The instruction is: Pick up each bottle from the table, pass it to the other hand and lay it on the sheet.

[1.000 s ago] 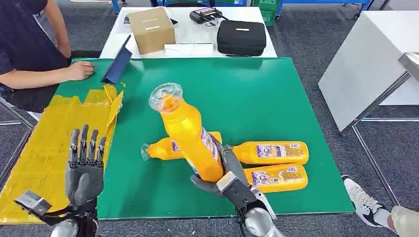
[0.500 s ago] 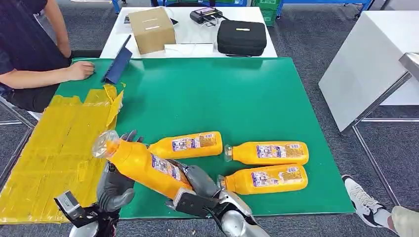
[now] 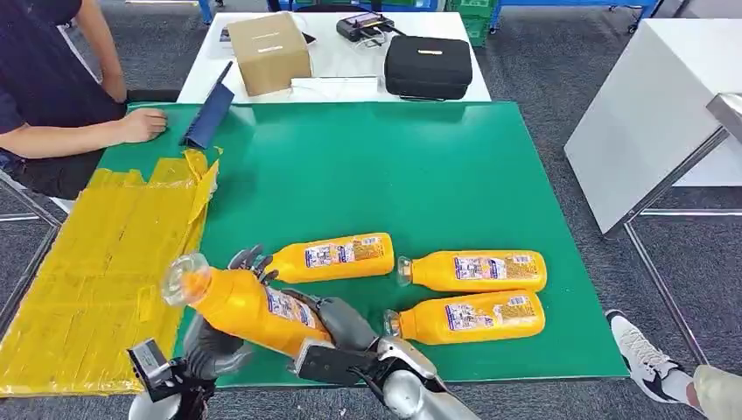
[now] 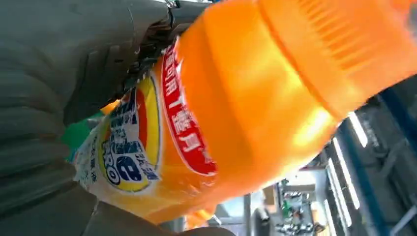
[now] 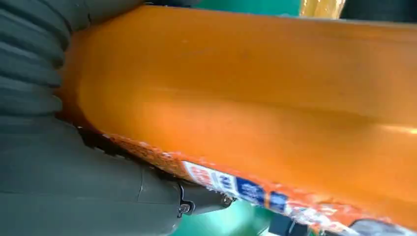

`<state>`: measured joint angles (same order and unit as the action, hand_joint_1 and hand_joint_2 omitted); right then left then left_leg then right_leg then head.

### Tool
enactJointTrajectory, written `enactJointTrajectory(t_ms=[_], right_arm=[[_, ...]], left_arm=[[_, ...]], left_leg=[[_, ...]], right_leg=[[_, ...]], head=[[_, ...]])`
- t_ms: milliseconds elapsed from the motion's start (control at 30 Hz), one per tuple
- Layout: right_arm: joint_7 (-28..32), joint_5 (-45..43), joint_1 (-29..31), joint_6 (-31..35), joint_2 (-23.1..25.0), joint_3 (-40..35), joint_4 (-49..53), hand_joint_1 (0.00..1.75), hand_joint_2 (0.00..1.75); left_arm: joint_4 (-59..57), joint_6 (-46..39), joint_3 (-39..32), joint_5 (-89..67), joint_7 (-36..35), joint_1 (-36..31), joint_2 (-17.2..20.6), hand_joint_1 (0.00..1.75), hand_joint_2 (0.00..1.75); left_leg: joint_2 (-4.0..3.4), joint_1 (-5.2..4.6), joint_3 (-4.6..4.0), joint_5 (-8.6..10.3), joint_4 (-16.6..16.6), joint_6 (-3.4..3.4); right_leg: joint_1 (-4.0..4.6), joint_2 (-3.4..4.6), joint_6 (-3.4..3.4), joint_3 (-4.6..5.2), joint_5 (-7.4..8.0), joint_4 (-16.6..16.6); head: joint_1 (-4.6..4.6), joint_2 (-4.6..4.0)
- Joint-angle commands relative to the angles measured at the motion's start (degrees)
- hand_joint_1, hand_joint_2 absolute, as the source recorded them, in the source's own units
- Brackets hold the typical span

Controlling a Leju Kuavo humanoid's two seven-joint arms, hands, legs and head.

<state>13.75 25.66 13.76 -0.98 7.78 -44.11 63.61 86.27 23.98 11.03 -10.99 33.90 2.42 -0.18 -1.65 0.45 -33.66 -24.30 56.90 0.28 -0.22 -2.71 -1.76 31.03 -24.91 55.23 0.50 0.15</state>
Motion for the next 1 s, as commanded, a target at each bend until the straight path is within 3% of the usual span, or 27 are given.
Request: enactJointTrajectory(t_ms=[33, 367, 1000], right_arm=[[-0.75, -0.99, 6.20, -0.84, 0.83, -5.32, -6.75, 1.75, 1.75], [-1.44, -1.44, 5.66, 0.36, 0.03, -5.09, -6.47, 1.75, 1.75], [-1.42, -1.44, 5.61, 0.30, -0.38, -4.87, -6.02, 1.75, 1.75]], left_arm=[[-10.23, -3.44, 8.19, -7.14, 0.62, -2.71, 5.92, 1.75, 1.75], [-7.03, -6.46, 2.66, -5.44, -0.60, -1.30, 2.84, 1.75, 1.75], [-6.37, -6.62, 1.99, -5.22, -1.00, -1.34, 2.83, 1.75, 1.75]], left_leg=[[0.03, -0.06, 0.20, -0.01, -0.10, -0.03], [0.06, -0.03, 0.13, -0.06, -0.03, -0.02], [0.10, -0.01, 0.05, -0.03, -0.01, 0.00]], right_leg=[[-0.08, 0.32, 0.05, -0.12, -0.03, 0.00], [-0.09, 0.37, 0.05, -0.09, -0.05, 0.03], [-0.05, 0.22, 0.03, -0.04, -0.02, 0.02]], head=[[0.00, 0.00], [0.00, 0.00], [0.00, 0.00]])
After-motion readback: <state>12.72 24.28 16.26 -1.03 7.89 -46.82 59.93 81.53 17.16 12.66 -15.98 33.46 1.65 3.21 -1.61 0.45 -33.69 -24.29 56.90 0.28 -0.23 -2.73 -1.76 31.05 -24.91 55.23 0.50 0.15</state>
